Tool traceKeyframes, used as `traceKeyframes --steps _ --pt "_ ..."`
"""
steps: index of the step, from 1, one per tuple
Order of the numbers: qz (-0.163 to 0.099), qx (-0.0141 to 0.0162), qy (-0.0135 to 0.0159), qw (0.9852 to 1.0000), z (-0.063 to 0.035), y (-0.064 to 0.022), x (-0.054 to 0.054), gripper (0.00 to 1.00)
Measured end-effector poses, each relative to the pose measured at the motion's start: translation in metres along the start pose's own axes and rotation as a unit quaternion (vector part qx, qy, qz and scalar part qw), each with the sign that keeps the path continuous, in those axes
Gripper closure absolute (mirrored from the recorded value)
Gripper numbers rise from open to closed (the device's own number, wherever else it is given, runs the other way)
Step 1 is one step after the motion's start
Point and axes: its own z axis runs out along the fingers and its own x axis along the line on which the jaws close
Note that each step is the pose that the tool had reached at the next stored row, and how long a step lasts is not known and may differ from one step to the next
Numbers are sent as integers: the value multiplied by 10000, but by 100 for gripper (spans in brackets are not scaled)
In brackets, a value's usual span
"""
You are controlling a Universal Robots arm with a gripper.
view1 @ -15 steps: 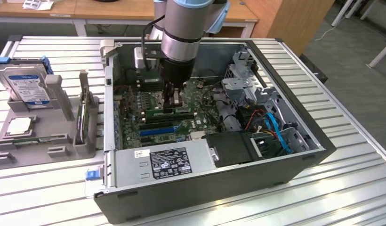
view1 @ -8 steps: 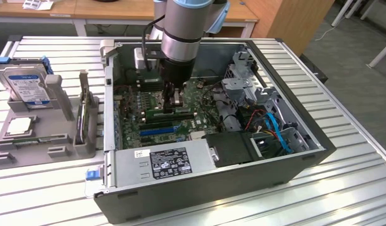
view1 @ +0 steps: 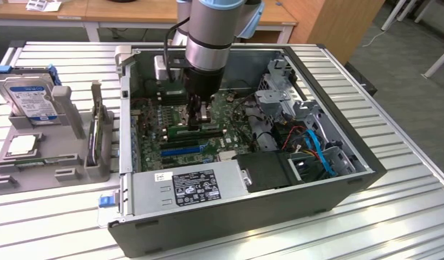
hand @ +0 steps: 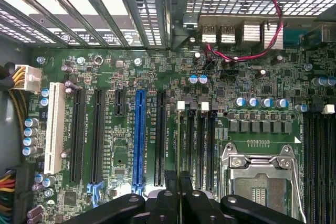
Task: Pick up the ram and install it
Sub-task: 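Insert the ram into the slot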
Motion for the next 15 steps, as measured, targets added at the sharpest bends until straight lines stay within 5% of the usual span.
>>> traceKeyframes --steps 13,15 --pt "0 0 -1 10000 23 -2 -1 88" --pt "2 -8 25 10000 23 -1 -1 88"
